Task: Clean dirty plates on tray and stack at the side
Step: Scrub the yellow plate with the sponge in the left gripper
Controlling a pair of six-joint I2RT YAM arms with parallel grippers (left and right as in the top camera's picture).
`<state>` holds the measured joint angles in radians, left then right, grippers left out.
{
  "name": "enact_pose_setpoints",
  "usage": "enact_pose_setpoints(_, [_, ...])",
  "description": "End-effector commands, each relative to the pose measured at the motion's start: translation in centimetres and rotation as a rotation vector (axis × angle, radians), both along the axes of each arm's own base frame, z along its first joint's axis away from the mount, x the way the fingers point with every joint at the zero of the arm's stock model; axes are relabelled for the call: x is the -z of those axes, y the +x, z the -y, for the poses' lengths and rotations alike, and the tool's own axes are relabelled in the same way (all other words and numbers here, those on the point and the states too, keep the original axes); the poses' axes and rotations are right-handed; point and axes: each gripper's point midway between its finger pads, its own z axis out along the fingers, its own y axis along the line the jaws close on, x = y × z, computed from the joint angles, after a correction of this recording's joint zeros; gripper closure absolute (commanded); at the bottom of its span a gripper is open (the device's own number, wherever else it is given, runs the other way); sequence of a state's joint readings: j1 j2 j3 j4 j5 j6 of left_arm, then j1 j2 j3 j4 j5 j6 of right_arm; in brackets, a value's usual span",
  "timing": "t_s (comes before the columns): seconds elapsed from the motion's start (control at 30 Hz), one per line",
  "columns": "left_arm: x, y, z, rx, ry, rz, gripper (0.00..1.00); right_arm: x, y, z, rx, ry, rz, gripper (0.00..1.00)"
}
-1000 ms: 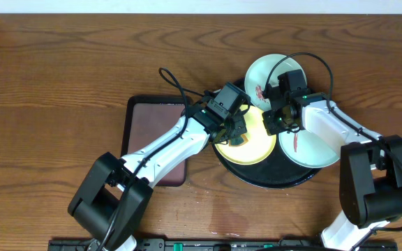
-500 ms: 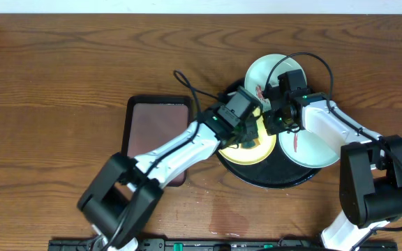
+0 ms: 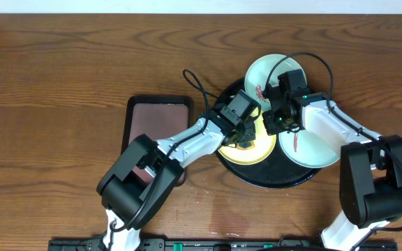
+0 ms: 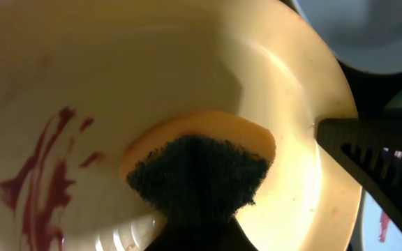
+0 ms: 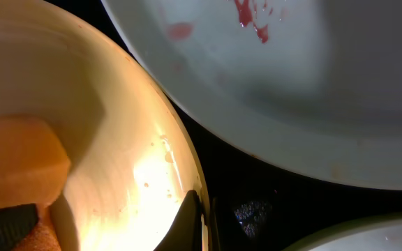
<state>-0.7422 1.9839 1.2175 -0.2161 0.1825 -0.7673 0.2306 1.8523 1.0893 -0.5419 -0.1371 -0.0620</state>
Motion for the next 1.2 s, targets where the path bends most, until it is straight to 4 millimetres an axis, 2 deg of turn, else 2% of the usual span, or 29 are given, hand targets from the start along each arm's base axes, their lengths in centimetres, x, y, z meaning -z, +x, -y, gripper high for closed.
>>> enact_pose_setpoints(0.0, [0.9,-0.3,0.1,0.115,0.031,0.033,0.92,0.2,0.1,0.0,0.002,-0.015,-0.001,0.99])
enact_pose_setpoints(0.1, [1.0,0.0,-0.1,0.118,0.046,0.047,0.92,0.2,0.1,0.0,0.002,-0.015,-0.002,0.99])
enact_pose_setpoints(0.2, [1.3,0.7,-1.2,0.081,0.111,0.080,0.92,0.2,-0.1,-0.1,-0.001,-0.009,-0.010,0.99])
enact_pose_setpoints(0.43, [1.6,3.2,-8.6,-0.080,0.461,0.199,0.92,0.3,-0.4,-0.2,-0.005,-0.006,-0.020,0.99])
enact_pose_setpoints(0.53, [1.1,4.0,-10.1,-0.061,0.548,0.248,0.92,0.3,-0.4,-0.1,-0.005,-0.006,-0.021,0.99])
enact_pose_setpoints(0.67, [-0.5,4.5,-9.7,-0.012,0.553,0.289,0.92,0.3,-0.4,-0.1,-0.005,-0.006,-0.022,0.99])
enact_pose_setpoints(0.87, [-5.9,4.7,-8.1,-0.048,0.429,0.365,0.92,0.3,-0.4,-0.1,-0.005,-0.006,-0.022,0.99])
enact_pose_setpoints(0.93, [-6.8,4.3,-7.1,-0.067,0.346,0.349,0.92,0.3,-0.4,-0.1,-0.005,-0.006,-0.022,0.99])
enact_pose_setpoints(1.03, [-6.6,3.5,-4.8,-0.066,0.200,0.277,0.92,0.3,-0.4,-0.1,-0.005,-0.006,-0.022,0.99])
enact_pose_setpoints(1.1, [-5.6,2.7,-3.3,-0.062,0.124,0.209,0.92,0.3,-0.4,-0.2,-0.005,-0.006,-0.022,0.99])
enact_pose_setpoints(1.17, [-4.4,2.1,-2.6,-0.077,0.094,0.154,0.92,0.3,-0.4,-0.1,-0.005,-0.006,-0.023,0.99])
